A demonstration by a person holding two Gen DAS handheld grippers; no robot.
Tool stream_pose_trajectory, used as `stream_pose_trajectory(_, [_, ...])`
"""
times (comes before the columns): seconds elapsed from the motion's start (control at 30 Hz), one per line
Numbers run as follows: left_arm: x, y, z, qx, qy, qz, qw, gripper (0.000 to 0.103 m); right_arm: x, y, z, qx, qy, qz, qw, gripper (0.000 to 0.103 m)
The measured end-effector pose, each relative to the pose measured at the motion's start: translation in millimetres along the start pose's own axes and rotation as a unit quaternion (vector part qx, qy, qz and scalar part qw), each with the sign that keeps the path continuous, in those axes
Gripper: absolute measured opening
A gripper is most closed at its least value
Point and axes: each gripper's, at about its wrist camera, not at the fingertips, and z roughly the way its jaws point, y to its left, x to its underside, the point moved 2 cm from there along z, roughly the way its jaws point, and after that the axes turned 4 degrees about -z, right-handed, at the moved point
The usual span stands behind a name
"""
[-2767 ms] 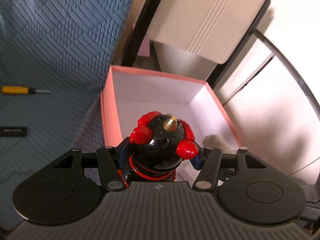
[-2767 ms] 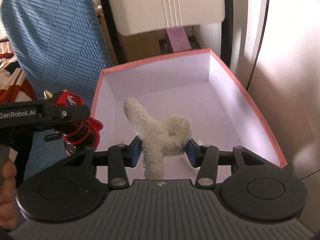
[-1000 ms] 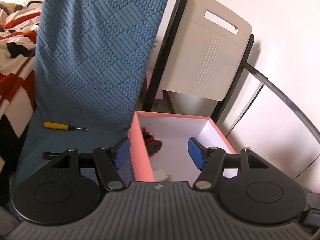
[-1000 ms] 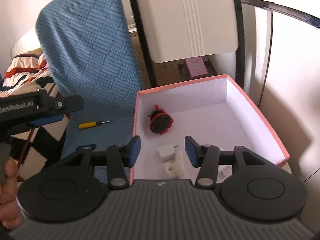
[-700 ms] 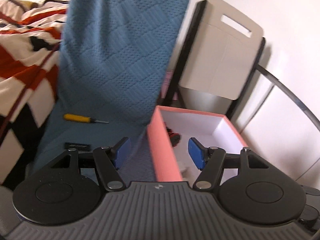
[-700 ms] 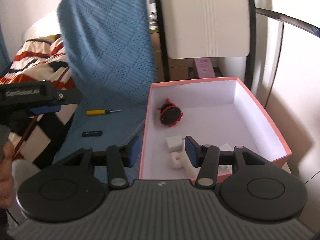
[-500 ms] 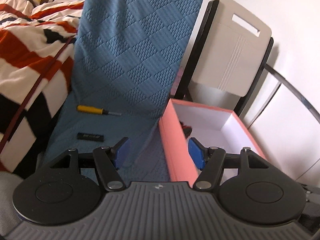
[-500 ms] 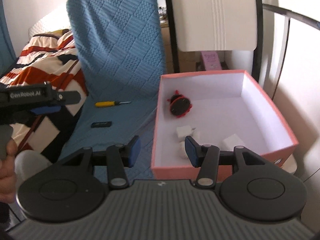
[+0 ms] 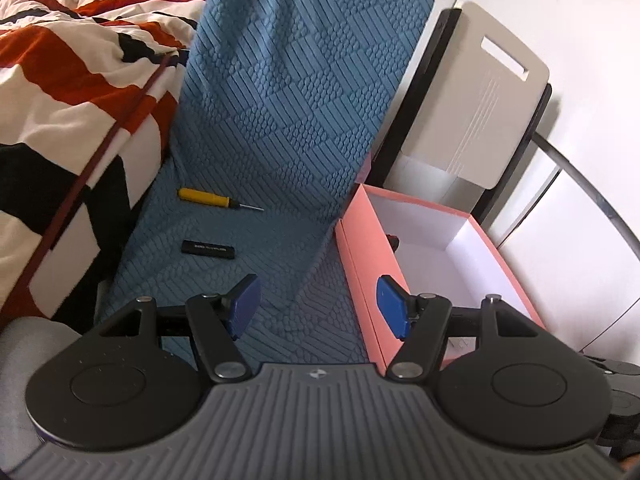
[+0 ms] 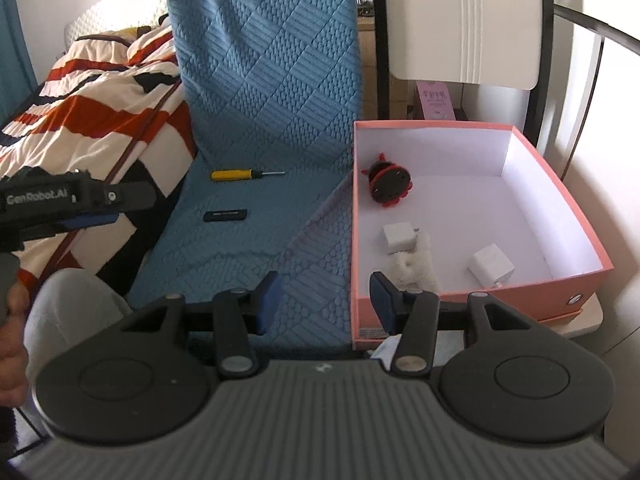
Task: Organize rigid objects
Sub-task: 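Withdraw both open tools from the box back toward the cushion, then move the right tool to the yellow screwdriver while the left tool approaches the black USB stick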
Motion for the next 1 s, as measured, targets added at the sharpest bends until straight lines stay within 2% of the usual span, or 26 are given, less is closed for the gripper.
stream_pose_trajectory(0.2, [-7, 25, -14, 0.012, -0.006, 0.001, 0.9999, 0.070, -6, 29, 5, -0.003, 0.010, -0.004, 1.000, 0.052])
stream_pose_trajectory(0.37, [-8, 48, -8, -0.007, -0.009, -0.006, 0.9999, 0.073, -12, 43, 20, -0.005, 0.012, -0.021, 1.000, 0.052])
stream_pose_trajectory(0.5, [-8, 57, 10, -0.019, -0.006, 0.000, 0.9998, 0.078, -17, 47, 52, -0.011, 0.013, -0.029, 0.999, 0.052])
stream_pose_trajectory(0.6, [-9, 64, 26, -0.025, -0.012, -0.006, 0.9996, 0.079, -26, 47, 74, -0.014, 0.003, -0.026, 1.000, 0.052])
stream_pose_trajectory(0.73, [-11, 73, 52, -0.034, -0.024, -0.014, 0.9990, 0.088, -39, 42, 100, -0.015, -0.006, -0.033, 0.999, 0.052])
stream_pose_trajectory(0.83, [-11, 81, 73, -0.041, -0.018, -0.026, 0.9987, 0.088, -48, 36, 117, -0.015, -0.007, -0.034, 0.999, 0.052])
stream_pose_trajectory(1.0, [-6, 93, 95, -0.072, -0.025, -0.027, 0.9967, 0.096, -58, 27, 138, -0.028, -0.012, -0.032, 0.999, 0.052])
